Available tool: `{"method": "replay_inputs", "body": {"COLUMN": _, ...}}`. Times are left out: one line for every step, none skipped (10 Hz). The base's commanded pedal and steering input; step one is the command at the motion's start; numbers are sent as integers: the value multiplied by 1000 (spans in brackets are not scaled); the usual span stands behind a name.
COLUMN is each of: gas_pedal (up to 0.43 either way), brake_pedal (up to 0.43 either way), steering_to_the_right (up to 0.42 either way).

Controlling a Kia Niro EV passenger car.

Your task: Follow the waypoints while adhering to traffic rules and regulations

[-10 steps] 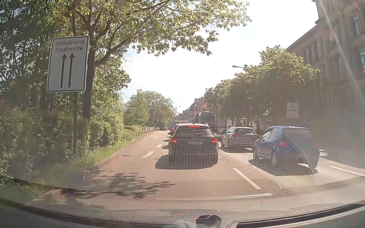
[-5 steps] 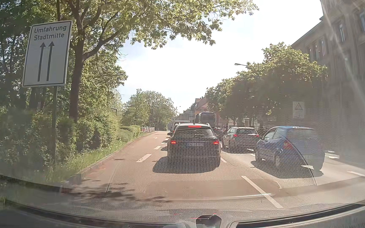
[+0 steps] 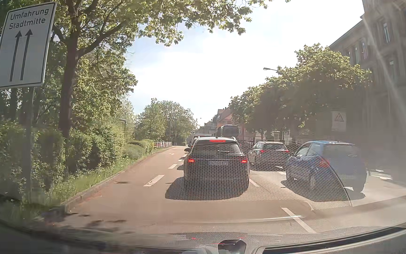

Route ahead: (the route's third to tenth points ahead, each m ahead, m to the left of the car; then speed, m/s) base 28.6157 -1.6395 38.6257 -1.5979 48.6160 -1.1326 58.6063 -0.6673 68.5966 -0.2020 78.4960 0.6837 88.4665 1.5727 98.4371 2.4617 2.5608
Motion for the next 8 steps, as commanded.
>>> {"method": "replay_inputs", "body": {"gas_pedal": 0, "brake_pedal": 122, "steering_to_the_right": -5}}
{"method": "replay_inputs", "body": {"gas_pedal": 0, "brake_pedal": 134, "steering_to_the_right": -4}}
{"method": "replay_inputs", "body": {"gas_pedal": 0, "brake_pedal": 152, "steering_to_the_right": -4}}
{"method": "replay_inputs", "body": {"gas_pedal": 0, "brake_pedal": 171, "steering_to_the_right": -5}}
{"method": "replay_inputs", "body": {"gas_pedal": 0, "brake_pedal": 183, "steering_to_the_right": -4}}
{"method": "replay_inputs", "body": {"gas_pedal": 0, "brake_pedal": 195, "steering_to_the_right": -4}}
{"method": "replay_inputs", "body": {"gas_pedal": 0, "brake_pedal": 201, "steering_to_the_right": -4}}
{"method": "replay_inputs", "body": {"gas_pedal": 0, "brake_pedal": 201, "steering_to_the_right": -5}}
